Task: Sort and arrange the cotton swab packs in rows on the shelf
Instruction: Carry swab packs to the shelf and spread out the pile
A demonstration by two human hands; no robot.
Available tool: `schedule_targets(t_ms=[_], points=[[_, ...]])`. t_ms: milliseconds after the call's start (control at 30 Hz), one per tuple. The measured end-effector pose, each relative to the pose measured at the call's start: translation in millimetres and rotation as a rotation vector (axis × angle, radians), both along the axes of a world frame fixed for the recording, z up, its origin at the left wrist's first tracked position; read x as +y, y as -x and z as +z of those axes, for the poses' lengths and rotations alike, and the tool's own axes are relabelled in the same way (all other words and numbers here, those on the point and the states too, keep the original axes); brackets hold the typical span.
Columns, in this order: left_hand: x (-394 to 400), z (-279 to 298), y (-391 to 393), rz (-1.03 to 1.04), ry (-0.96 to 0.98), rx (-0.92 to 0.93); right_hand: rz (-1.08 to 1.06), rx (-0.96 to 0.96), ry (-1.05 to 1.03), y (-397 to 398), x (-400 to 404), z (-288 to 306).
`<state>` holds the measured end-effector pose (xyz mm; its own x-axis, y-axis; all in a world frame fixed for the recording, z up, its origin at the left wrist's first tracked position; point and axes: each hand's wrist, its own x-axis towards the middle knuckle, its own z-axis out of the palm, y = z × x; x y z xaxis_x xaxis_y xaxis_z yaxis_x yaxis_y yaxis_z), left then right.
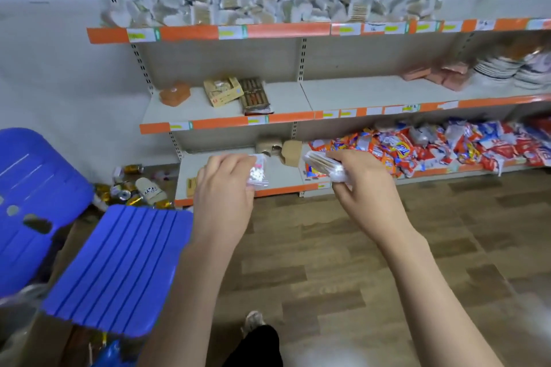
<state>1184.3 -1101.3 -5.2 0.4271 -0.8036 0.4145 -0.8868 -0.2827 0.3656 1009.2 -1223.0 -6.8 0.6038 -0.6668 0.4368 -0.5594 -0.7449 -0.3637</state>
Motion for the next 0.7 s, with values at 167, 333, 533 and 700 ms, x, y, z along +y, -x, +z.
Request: schedule_targets(t_ms=[167, 333, 533, 700], points=[[-100, 31, -70, -0.069, 0.036, -0.030, -0.050, -0.043, 0.012, -56, -84, 22], [-183, 44, -108, -0.085, 0.118, -0.006, -0.124, -0.108, -0.044, -80, -153, 21], [-280, 35, -135, -0.098, 0.156, 0.001, -0.130, -0.118, 0.025, -116, -252, 25], [-363, 34, -163, 0.002, 0.105, -0.007, -0.038, -0.125, 0.029, -153, -352, 34]])
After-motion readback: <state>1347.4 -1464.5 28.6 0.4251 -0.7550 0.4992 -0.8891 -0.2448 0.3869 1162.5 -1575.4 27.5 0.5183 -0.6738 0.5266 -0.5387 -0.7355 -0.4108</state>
